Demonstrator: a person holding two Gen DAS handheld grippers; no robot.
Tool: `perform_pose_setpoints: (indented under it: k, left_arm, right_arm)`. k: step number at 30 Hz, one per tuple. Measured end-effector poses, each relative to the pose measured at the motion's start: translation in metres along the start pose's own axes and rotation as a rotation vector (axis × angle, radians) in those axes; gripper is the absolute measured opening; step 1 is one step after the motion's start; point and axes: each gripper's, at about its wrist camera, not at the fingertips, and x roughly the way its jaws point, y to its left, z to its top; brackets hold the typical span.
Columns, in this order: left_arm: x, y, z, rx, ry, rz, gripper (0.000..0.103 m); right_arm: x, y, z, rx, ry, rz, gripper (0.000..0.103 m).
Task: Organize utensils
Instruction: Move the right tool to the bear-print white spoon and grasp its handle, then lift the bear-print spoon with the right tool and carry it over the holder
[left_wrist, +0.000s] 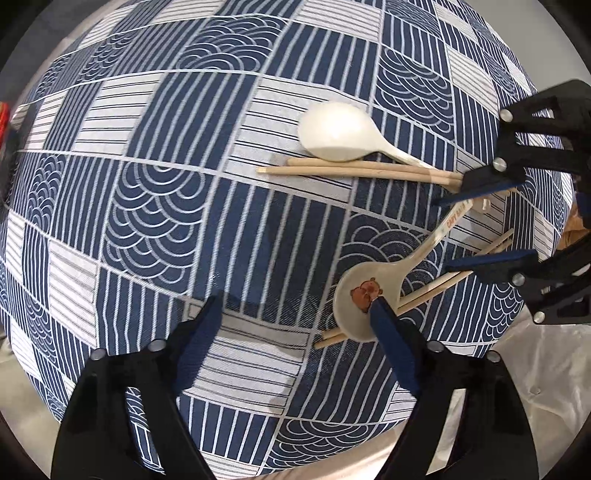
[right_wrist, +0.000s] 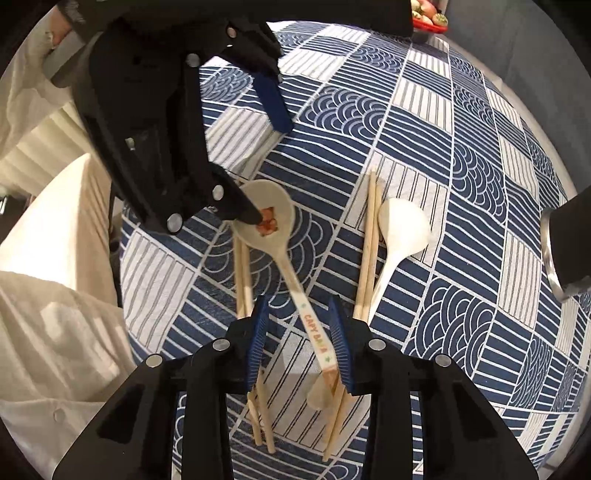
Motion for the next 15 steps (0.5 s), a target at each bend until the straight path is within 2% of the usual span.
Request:
perform_pose_setpoints:
  k: [3,5,7,8,10,15]
  left_arm:
    - [0.000,-0.006,0.003,0.018,0.005,0.012,0.075]
    - [0.000,-0.014,0.006,0.035,0.009,0.026,0.066]
    - [-0.002,-0.019,0.009,0.042,0.009,0.012,0.045]
    - [-0.003,-0.021,0.010,0.040,0.011,-0.004,0.040]
    - [-0.009,-0.022,0.018,0.035,0.016,-0.070,0.016]
    - [-0.015,-0.032,0.025,0.047,0.004,-0.009,0.013]
  right_arm:
    - [0.006,0.000,-0.001,-0.002,0.017,-0.009,0.031]
    - [0.007,0.001,-0.001,-0.003,0.011,-0.013,0.023]
    - [0.007,-0.001,-0.001,0.014,0.000,-0.010,0.016]
    - [0.007,-0.002,-0.001,0.024,-0.006,-0.005,0.016]
    - [0.007,-0.003,-0.001,0.041,-0.017,-0.005,0.016]
    - [0.005,-0.002,0.000,0.077,-0.039,-0.019,0.015]
